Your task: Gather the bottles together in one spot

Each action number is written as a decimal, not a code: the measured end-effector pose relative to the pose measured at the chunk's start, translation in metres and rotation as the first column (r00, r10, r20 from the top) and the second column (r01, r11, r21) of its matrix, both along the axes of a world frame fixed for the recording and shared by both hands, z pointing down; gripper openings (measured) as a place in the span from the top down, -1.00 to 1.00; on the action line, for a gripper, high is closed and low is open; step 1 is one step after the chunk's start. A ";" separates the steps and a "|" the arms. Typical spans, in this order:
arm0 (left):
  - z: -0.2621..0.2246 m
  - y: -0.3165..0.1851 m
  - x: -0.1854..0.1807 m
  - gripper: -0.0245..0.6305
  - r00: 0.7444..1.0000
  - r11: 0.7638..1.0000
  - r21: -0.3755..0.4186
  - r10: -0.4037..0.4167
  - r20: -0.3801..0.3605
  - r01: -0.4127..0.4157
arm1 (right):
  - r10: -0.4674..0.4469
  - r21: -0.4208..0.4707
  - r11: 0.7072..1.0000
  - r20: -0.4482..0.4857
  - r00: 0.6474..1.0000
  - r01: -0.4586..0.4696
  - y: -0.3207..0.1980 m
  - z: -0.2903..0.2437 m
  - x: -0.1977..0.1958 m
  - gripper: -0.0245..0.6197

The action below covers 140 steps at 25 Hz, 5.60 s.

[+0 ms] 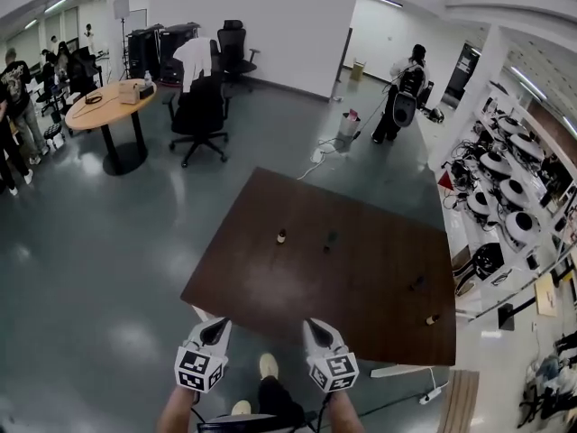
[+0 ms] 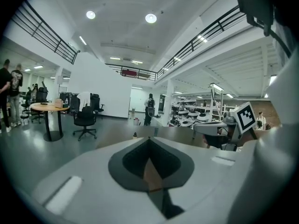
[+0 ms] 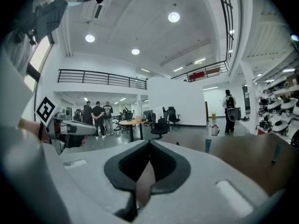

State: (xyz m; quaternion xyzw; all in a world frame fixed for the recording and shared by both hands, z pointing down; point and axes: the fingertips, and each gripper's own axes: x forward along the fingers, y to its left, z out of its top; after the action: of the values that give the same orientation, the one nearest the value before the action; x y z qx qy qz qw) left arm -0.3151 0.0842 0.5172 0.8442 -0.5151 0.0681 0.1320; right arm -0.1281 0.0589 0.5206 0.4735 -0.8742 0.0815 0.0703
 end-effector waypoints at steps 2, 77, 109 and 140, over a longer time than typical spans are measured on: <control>0.004 -0.013 0.002 0.93 1.000 1.000 -0.012 -0.002 0.003 0.002 | -0.003 -0.012 1.000 -0.007 1.000 0.003 -0.015 0.005 0.002 0.92; 0.103 -0.166 -0.002 0.93 0.991 0.965 -0.227 -0.135 0.005 0.132 | -0.080 -0.208 0.978 -0.223 0.971 0.033 -0.363 0.213 -0.074 0.50; 0.091 -0.135 0.059 0.93 0.995 0.976 -0.195 0.102 -0.006 -0.101 | 0.102 -0.137 0.983 -0.163 0.981 -0.125 -0.194 0.170 0.034 0.51; 0.087 -0.111 0.092 0.93 0.985 0.969 -0.181 0.172 0.019 -0.165 | 0.114 -0.202 0.969 -0.157 0.981 -0.145 -0.142 0.216 0.057 0.26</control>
State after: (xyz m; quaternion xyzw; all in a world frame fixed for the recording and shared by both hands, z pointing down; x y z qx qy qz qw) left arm -0.2229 -0.0264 0.6042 0.8683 -0.4355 0.1397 0.1922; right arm -0.0711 -0.0826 0.7366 0.5243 -0.8202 0.1443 0.1779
